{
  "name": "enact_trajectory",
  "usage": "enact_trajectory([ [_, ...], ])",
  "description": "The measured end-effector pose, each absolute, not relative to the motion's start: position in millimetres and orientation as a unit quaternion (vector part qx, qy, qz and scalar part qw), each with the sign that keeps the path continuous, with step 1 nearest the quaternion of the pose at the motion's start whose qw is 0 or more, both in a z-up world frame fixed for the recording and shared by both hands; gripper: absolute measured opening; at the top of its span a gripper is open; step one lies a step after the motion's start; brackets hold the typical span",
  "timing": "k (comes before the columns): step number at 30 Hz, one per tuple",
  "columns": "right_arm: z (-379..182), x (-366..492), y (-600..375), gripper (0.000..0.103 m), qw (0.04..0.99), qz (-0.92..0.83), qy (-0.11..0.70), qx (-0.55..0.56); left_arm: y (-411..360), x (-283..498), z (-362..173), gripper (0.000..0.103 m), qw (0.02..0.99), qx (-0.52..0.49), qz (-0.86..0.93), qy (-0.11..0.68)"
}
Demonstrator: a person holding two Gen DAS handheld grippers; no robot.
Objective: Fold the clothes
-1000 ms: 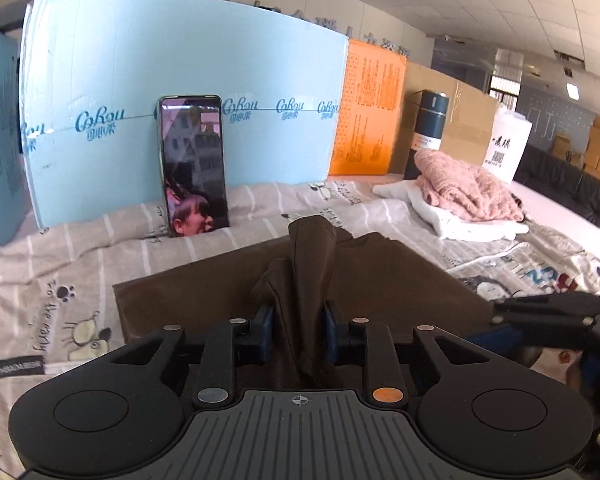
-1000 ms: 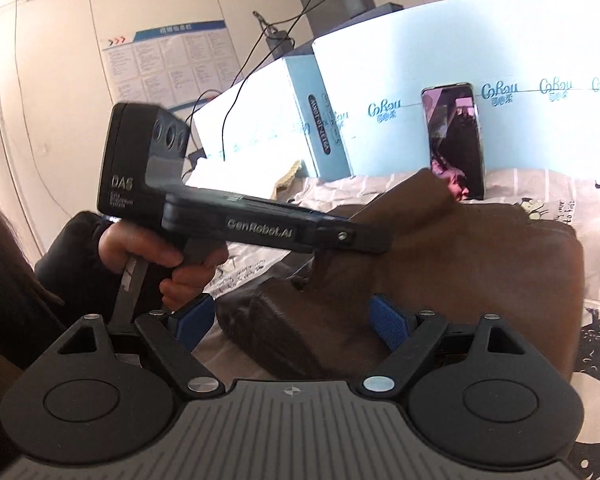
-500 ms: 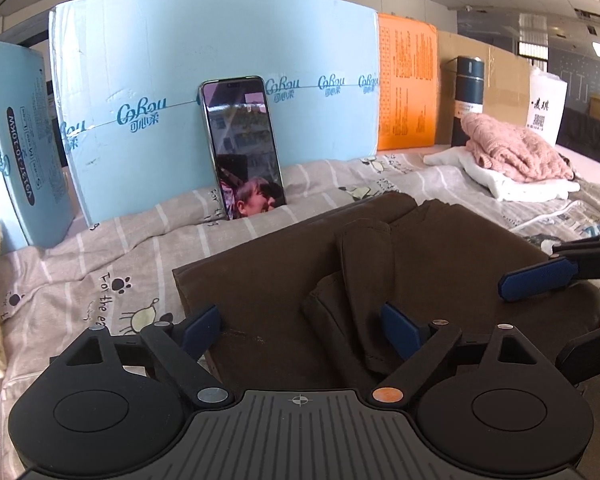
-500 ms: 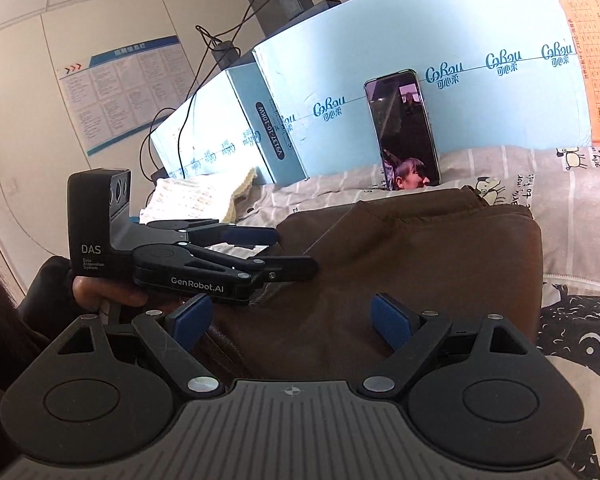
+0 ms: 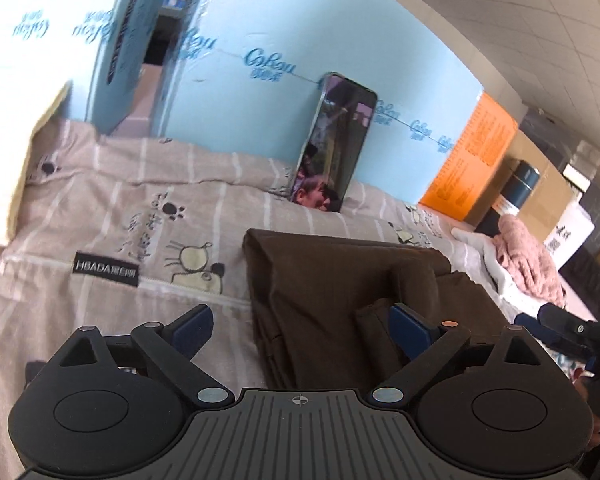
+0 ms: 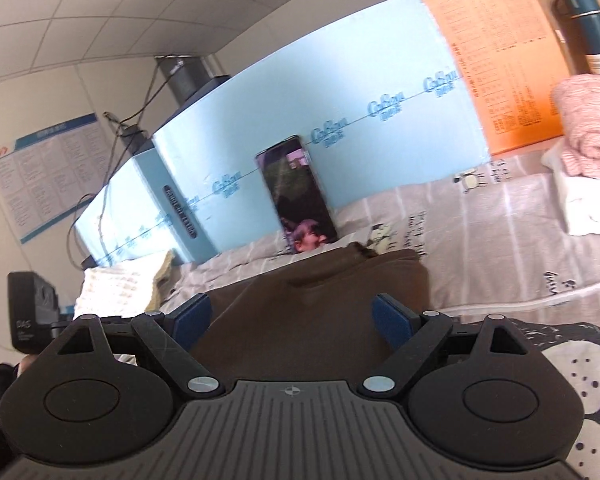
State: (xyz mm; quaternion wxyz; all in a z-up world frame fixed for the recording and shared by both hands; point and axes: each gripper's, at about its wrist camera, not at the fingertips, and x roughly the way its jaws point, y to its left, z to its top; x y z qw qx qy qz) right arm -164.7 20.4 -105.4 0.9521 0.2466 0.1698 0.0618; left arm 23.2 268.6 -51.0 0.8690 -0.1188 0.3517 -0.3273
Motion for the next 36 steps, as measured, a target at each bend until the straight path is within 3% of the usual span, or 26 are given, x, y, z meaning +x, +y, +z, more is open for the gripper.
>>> enact_trajectory([
  [8, -120, -153, -5, 0.091, 0.927, 0.007, 0.221, 0.304, 282, 38, -66, 0.101, 0.814, -0.212, -0.358, 0.404],
  [28, -130, -139, 15, 0.098, 0.884, 0.138, 0.304, 0.328, 251, 26, -79, 0.103, 0.727, -0.266, -0.482, 0.410],
  [31, -129, -141, 18, 0.097, 0.885, 0.142, 0.301, 0.325, 245, 20, -79, 0.103, 0.732, -0.250, -0.493, 0.397],
  [35, -128, -143, 20, 0.086, 0.890, 0.141, 0.294, 0.319, 241, 11, -78, 0.102, 0.748, -0.236, -0.496, 0.374],
  [36, -128, -144, 20, 0.084, 0.891, 0.139, 0.292, 0.320, 240, 10, -78, 0.096, 0.757, -0.223, -0.491, 0.368],
])
